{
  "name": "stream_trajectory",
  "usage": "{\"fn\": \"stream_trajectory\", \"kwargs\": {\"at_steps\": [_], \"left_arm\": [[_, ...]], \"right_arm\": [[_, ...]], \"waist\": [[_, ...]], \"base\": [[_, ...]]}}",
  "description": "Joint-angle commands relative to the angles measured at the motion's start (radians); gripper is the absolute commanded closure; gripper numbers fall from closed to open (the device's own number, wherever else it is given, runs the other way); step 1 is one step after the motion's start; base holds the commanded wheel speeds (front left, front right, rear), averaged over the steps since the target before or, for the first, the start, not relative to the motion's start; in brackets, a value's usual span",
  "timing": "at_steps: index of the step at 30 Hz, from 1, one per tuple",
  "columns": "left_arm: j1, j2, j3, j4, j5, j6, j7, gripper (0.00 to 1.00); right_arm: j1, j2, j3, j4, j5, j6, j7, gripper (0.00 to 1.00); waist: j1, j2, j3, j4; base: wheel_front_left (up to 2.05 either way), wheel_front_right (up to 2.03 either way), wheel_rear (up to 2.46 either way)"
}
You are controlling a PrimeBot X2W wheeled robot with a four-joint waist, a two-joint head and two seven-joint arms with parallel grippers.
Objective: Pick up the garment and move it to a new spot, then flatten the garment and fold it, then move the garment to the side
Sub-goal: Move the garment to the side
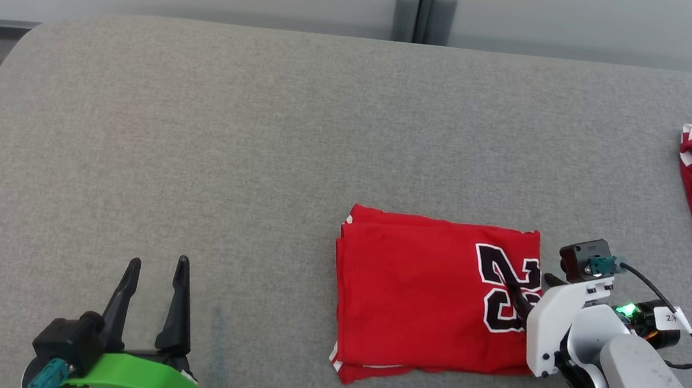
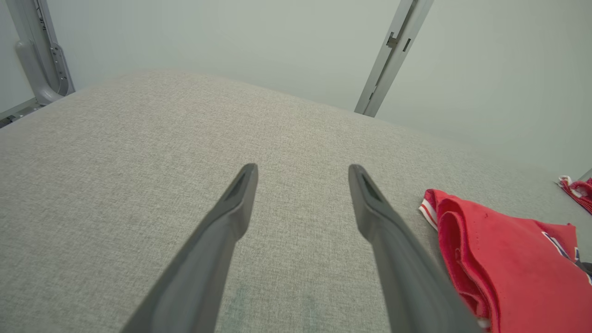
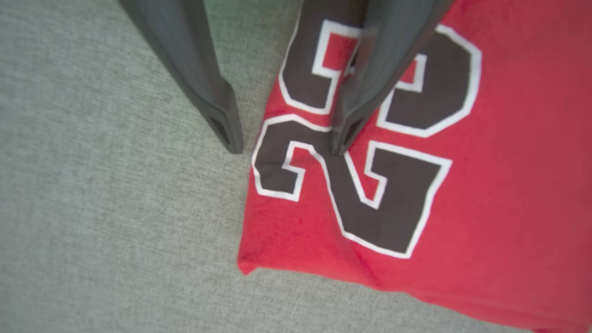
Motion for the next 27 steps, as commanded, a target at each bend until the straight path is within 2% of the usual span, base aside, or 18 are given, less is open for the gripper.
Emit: {"fn": "stream_trajectory", "kwargs": {"at_steps": [1, 5, 11, 20, 27], "left_arm": [[-0.018, 0.001, 0.000, -0.002, -0.003, -0.003, -0.003, 0.00], [-0.018, 0.001, -0.002, -0.009, 0.001, -0.003, -0.003, 0.00], [-0.028, 0.001, -0.008, -0.023, 0.009, -0.003, -0.003, 0.00], [-0.063, 0.003, -0.044, -0.045, 0.021, -0.003, -0.002, 0.00], [-0.098, 0.029, -0.074, -0.042, 0.022, -0.002, -0.002, 0.00]], "right_arm": [[-0.005, 0.000, 0.011, 0.016, 0.005, -0.001, -0.007, 1.00], [-0.047, -0.006, 0.013, 0.029, -0.002, -0.001, -0.041, 1.00], [-0.111, -0.041, -0.001, 0.030, -0.020, -0.001, -0.066, 1.00], [-0.175, -0.101, -0.075, -0.002, -0.047, -0.001, -0.084, 1.00], [-0.194, -0.083, -0.124, -0.016, -0.066, -0.001, -0.108, 1.00]], "waist": [[0.0000, -0.0001, 0.000, -0.007], [0.0000, -0.0001, 0.001, -0.037], [0.0000, -0.0001, 0.006, -0.119], [0.0000, -0.0001, 0.048, -0.296], [0.0000, -0.0001, 0.099, -0.424]], "base": [[0.00, 0.00, 0.00], [0.00, 0.00, 0.00], [0.00, 0.00, 0.00], [0.00, 0.00, 0.00], [0.00, 0.00, 0.00]]}}
